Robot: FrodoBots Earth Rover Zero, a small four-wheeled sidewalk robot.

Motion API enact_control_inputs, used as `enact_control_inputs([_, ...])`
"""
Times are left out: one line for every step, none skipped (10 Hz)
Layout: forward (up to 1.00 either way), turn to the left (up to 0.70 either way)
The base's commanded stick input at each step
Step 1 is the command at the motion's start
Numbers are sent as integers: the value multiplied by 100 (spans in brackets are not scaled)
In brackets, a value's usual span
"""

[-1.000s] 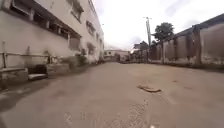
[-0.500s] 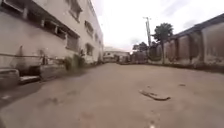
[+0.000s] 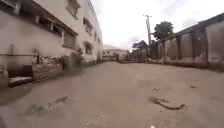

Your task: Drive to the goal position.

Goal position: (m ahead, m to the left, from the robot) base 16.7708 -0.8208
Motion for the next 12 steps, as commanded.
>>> enact_control_inputs([70, 0])
enact_control_inputs([70, 0])
enact_control_inputs([70, 0])
enact_control_inputs([70, 0])
enact_control_inputs([70, 0])
enact_control_inputs([70, 0])
enact_control_inputs([70, 0])
enact_control_inputs([70, 0])
enact_control_inputs([70, 0])
enact_control_inputs([70, 0])
enact_control_inputs([70, 0])
enact_control_inputs([70, 0])
